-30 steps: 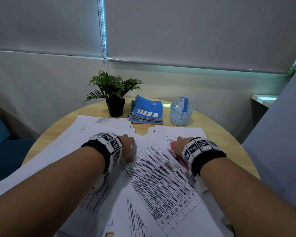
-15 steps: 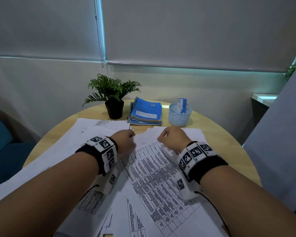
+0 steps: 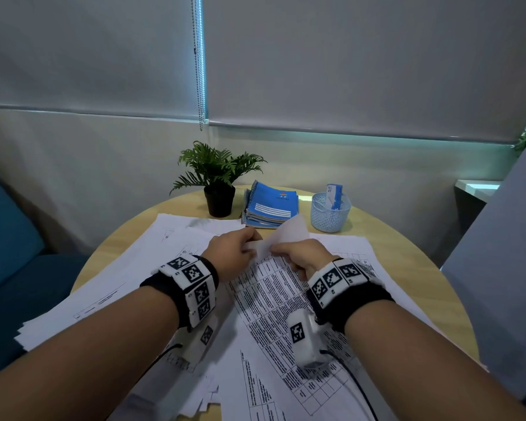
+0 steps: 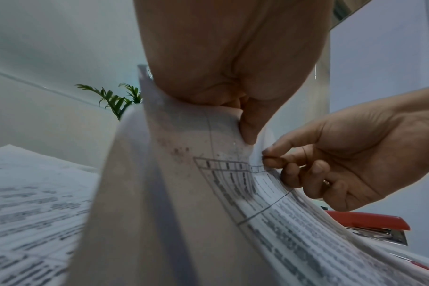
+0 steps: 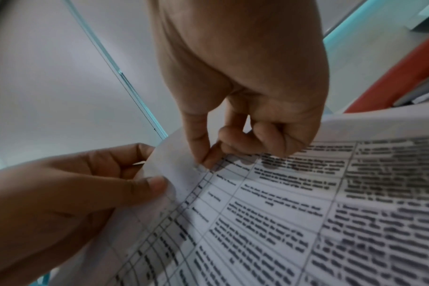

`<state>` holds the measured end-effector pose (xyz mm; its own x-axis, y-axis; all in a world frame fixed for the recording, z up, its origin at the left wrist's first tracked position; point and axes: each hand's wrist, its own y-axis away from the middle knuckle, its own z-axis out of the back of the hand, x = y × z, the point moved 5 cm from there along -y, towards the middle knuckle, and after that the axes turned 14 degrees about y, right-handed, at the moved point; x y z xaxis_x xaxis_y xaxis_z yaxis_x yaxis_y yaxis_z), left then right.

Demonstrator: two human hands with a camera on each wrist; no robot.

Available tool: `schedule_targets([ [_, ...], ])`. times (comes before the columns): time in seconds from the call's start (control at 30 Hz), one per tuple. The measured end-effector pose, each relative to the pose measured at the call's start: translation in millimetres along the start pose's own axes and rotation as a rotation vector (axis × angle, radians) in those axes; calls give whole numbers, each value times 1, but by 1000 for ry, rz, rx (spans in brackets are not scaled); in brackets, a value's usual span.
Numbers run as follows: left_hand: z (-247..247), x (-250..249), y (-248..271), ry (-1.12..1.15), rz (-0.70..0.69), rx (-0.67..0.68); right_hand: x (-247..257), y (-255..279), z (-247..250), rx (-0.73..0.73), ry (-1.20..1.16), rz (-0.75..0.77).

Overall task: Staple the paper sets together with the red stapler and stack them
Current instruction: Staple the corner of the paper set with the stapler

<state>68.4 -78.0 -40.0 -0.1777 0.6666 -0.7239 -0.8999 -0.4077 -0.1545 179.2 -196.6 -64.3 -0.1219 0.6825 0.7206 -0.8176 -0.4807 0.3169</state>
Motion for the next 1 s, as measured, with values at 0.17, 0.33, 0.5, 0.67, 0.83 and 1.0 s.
schedule_targets([
  [0.17,9,-4,3,15,22,-46,11,7,1,-32,43,113],
  [0.33,9,-4,-6,-61,118,-84,18,14,2,-150,52,339],
  [0.5,5,-8,-12,-63,109,-122,25,20,7,-294,255,549],
  [0.67,8,-10,-16,-69,91,-127,33,25,5,-407,535,719],
  [0.83,7,-15,-14,-89,26,-100,34,22,17,-366,406,587],
  [1.0,8,-9,-13,-31,37,-91,36,24,16,-283,294,526],
])
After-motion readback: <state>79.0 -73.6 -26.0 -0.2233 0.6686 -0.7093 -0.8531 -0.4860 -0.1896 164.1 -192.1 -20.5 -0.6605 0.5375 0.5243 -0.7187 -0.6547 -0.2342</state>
